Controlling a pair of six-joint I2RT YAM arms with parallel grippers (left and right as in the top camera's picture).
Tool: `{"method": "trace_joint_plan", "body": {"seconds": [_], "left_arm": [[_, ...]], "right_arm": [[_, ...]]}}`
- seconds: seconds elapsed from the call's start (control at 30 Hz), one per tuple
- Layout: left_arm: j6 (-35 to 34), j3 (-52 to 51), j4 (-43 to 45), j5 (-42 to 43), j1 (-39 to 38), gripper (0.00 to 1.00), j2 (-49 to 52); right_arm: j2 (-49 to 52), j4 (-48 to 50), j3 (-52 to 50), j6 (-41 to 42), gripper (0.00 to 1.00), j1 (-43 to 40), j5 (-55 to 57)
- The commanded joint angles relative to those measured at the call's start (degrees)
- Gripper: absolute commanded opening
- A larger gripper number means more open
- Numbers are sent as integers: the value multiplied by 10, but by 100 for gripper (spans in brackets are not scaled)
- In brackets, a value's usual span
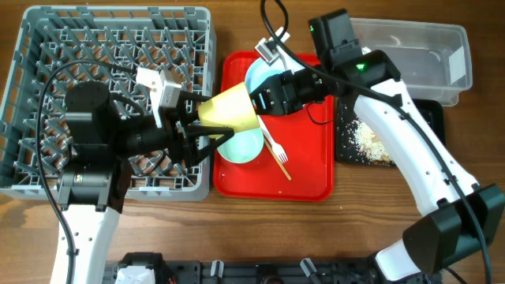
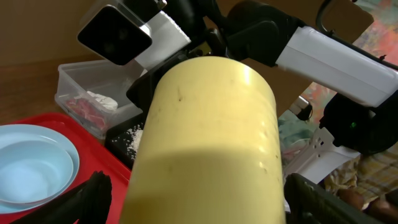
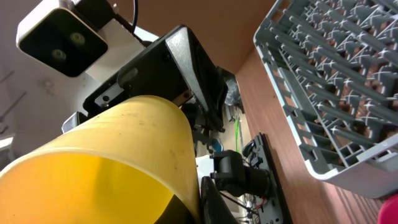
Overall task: Sort waste into correct bins and load items into the dishwasher rack
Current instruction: 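Lift the yellow cup and hand it to the left gripper over the rack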
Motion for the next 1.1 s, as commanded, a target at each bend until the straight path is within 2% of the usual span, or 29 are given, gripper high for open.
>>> {"method": "trace_joint_plan", "body": {"seconds": [0.0,0.17,0.57,0.9,1.07], "left_arm": [[0,7,2,12,-3,87,1],[1,7,2,12,-3,83,1],[1,7,2,12,-3,90,1],[1,7,2,11,-3,91,1],[1,7,2,11,-3,88,1]], "right_arm": [[3,-2,3,4,5,5,-22],[3,-4,3,7,5,5,-22],[3,-5,-2,25,4,5,-22],[3,-3,-9,39,4,18,-9],[3,17,-9,51,4,25,-9]]}}
